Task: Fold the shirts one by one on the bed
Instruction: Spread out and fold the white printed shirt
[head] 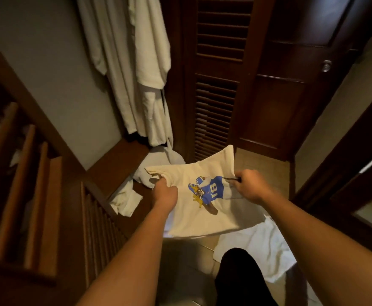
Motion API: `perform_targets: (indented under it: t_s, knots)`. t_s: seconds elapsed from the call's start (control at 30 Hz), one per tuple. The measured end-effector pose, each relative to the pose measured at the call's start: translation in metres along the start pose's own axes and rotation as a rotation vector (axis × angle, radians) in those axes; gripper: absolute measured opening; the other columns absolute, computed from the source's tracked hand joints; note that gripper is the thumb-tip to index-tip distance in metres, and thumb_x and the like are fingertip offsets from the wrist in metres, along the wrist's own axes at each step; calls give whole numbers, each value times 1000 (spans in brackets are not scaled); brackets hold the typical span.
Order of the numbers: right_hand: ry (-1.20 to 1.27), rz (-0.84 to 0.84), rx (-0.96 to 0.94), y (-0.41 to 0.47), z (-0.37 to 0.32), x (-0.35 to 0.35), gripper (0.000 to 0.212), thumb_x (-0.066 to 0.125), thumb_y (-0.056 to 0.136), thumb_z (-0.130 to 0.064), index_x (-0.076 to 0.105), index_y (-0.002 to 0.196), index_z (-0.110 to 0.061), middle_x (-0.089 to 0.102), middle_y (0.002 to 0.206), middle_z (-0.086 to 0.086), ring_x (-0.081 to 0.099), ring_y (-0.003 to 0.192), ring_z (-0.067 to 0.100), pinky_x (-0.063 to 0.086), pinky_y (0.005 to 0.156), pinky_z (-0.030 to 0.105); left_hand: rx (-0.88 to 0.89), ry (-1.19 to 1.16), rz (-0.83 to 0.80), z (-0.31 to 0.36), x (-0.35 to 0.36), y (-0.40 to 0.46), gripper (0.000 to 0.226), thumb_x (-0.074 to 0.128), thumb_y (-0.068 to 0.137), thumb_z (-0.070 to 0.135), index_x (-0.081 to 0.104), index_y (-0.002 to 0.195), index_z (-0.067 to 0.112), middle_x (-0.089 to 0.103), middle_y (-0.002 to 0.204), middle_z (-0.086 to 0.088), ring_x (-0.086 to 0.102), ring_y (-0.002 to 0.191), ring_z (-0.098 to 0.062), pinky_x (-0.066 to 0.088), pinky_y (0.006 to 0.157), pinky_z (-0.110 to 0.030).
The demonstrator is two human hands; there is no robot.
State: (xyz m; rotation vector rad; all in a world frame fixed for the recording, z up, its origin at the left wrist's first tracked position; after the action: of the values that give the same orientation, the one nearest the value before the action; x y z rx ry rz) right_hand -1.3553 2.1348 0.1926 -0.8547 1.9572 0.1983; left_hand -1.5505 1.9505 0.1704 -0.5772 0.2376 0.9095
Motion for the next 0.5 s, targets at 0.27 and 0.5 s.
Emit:
perform_targets:
  t_s: [0.27, 0.5]
  knots:
    - [-14, -78, -148, 128, -46, 19, 21, 56, 102, -34, 67, 117, -24, 68, 105, -4, 65, 92, 14, 59, 85, 43, -110, -101, 170, 8, -34, 75, 48, 60, 96, 12, 52, 143, 10, 60, 138, -12, 56, 125, -35, 45, 103, -40]
    - [43, -136, -241, 245, -75, 19, 15, 58, 101, -30, 69, 103, -20, 69, 90, -1, 65, 79, 19, 57, 70, 41, -134, -129, 370, 45, -53, 146, 37, 58, 97, 6, 59, 134, 5, 64, 127, -12, 55, 99, -24, 41, 82, -30]
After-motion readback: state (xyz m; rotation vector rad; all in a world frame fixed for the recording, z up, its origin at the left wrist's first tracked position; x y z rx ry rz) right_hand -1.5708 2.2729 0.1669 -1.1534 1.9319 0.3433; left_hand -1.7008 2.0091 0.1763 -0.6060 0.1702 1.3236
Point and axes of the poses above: each hand's wrist, its own y-axis towards the middle knuckle, its own x-axis out of the palm, z = x × y, the point moved 6 cm from there along y, towards the middle knuckle
